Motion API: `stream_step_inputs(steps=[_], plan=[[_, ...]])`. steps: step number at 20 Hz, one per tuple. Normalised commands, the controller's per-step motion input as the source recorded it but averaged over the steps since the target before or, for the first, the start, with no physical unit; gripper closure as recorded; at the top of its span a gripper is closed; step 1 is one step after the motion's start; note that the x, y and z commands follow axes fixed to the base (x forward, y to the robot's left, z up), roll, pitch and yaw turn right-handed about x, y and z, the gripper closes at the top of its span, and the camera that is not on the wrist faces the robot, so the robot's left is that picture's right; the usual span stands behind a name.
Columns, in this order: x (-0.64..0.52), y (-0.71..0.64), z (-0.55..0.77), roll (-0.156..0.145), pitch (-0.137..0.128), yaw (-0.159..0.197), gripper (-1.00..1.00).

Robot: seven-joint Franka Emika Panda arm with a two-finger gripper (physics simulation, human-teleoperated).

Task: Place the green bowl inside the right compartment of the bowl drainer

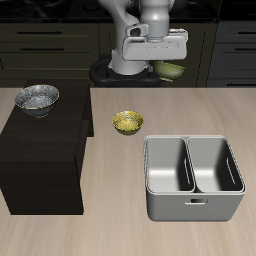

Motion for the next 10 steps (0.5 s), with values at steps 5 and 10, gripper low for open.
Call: stream_step_inputs(steps=[5,10], plan=[[0.06,-0.04,0.15,-0.007,-0.009,0.003,1.0],[0.18,-0.05,0.09,-0.003,0.016,0.039,1.0]])
